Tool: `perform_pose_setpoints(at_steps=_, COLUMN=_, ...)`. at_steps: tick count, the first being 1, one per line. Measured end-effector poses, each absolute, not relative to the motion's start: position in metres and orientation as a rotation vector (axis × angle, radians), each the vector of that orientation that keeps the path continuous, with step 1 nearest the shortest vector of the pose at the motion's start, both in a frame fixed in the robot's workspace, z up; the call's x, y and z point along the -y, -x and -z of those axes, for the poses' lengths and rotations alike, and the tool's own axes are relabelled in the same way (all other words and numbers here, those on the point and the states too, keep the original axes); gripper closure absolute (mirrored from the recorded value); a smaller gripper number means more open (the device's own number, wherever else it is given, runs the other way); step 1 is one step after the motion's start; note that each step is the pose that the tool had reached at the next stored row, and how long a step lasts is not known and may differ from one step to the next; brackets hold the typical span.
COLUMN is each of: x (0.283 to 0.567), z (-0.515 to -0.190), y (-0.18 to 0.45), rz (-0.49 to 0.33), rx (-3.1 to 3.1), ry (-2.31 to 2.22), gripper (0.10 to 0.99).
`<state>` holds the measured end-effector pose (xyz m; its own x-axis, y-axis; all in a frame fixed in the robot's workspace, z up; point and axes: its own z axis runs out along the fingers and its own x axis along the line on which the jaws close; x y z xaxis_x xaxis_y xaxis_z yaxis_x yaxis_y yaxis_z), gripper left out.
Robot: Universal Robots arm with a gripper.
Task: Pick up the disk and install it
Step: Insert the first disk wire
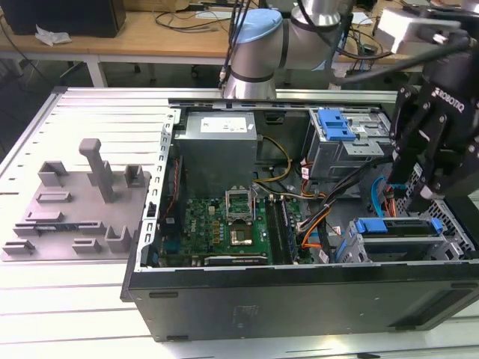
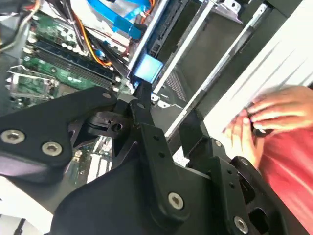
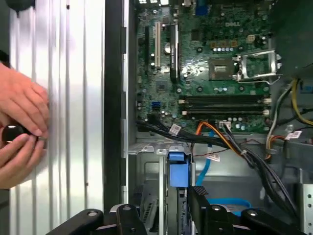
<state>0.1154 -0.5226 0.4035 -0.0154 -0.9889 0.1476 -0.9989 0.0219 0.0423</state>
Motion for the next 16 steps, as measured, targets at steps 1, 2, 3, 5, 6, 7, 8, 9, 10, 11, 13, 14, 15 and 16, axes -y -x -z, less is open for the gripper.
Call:
perform_pose_setpoints(at_steps=1, x=0.513, z=-0.403, y=-0.116, rz=-0.112, rx=2.144, ry=-2.104, gripper=0.580)
perform_pose_setpoints(at_steps=2, x=0.502, z=-0.403, y=-0.116, rz=-0.113, rx=2.144, ry=-2.104, gripper=0.580)
perform_pose_setpoints(at_steps=3, x=0.491, z=-0.403, y=-0.117, rz=-0.113, rx=2.144, ry=-2.104, gripper=0.580)
perform_pose_setpoints(at_steps=5, x=0.472, z=-0.401, y=-0.120, rz=-0.113, rx=2.144, ry=-2.104, gripper=0.580)
perform_pose_setpoints(at_steps=6, x=0.467, z=-0.399, y=-0.126, rz=-0.115, rx=2.144, ry=-2.103, gripper=0.580)
perform_pose_setpoints(at_steps=7, x=0.463, z=-0.396, y=-0.134, rz=-0.119, rx=2.142, ry=-2.101, gripper=0.580)
perform_pose_setpoints(at_steps=8, x=0.461, z=-0.395, y=-0.139, rz=-0.122, rx=2.140, ry=-2.100, gripper=0.580)
perform_pose_setpoints(at_steps=9, x=0.460, z=-0.394, y=-0.144, rz=-0.124, rx=2.140, ry=-2.099, gripper=0.580)
perform_pose_setpoints(at_steps=10, x=0.458, z=-0.393, y=-0.150, rz=-0.125, rx=2.139, ry=-2.098, gripper=0.580)
perform_pose_setpoints(at_steps=11, x=0.457, z=-0.393, y=-0.154, rz=-0.126, rx=2.138, ry=-2.097, gripper=0.580)
perform_pose_setpoints(at_steps=13, x=0.454, z=-0.390, y=-0.170, rz=-0.130, rx=2.136, ry=-2.095, gripper=0.580)
perform_pose_setpoints(at_steps=14, x=0.454, z=-0.390, y=-0.174, rz=-0.139, rx=2.132, ry=-2.090, gripper=0.580)
perform_pose_setpoints(at_steps=15, x=0.453, z=-0.390, y=-0.176, rz=-0.164, rx=2.120, ry=-2.078, gripper=0.580)
perform_pose_setpoints(at_steps=16, x=0.452, z=-0.390, y=-0.176, rz=-0.195, rx=2.104, ry=-2.060, gripper=0.580)
